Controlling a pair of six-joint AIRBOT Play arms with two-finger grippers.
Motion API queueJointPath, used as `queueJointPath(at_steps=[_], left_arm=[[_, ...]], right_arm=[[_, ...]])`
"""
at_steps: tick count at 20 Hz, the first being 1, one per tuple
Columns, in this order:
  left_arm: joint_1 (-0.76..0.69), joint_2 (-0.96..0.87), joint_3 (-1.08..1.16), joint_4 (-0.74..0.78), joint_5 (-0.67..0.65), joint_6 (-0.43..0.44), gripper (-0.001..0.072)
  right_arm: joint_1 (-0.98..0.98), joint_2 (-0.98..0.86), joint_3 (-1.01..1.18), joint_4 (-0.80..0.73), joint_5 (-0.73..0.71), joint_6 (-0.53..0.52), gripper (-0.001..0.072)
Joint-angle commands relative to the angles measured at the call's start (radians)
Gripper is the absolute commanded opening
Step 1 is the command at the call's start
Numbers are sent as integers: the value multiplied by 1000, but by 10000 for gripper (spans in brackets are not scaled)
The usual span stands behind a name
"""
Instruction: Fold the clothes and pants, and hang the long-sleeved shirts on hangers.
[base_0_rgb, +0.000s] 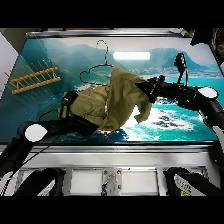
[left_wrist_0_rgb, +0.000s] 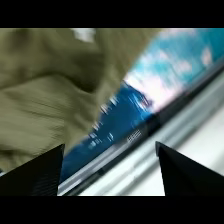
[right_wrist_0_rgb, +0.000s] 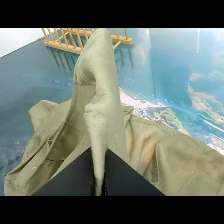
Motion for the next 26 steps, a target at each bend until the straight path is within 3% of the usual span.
queueJointPath(at_steps=[1,9,15,22,26], left_arm=[[117,-31,-19,52,93,-288,612],[17,-398,92,-32,167,-340,612],[-39,-609,298,-31,-77,-379,612],[-54,-616,329,-22,-173,-412,612],[-125,-621,329,43,-134,-457,612]], right_arm=[[1,0,0,0,1,1,8],[1,-7,0,-1,0,23,8],[1,-8,0,-1,1,23,8],[1,-8,0,-1,1,23,9],[1,-8,0,0,1,23,9]])
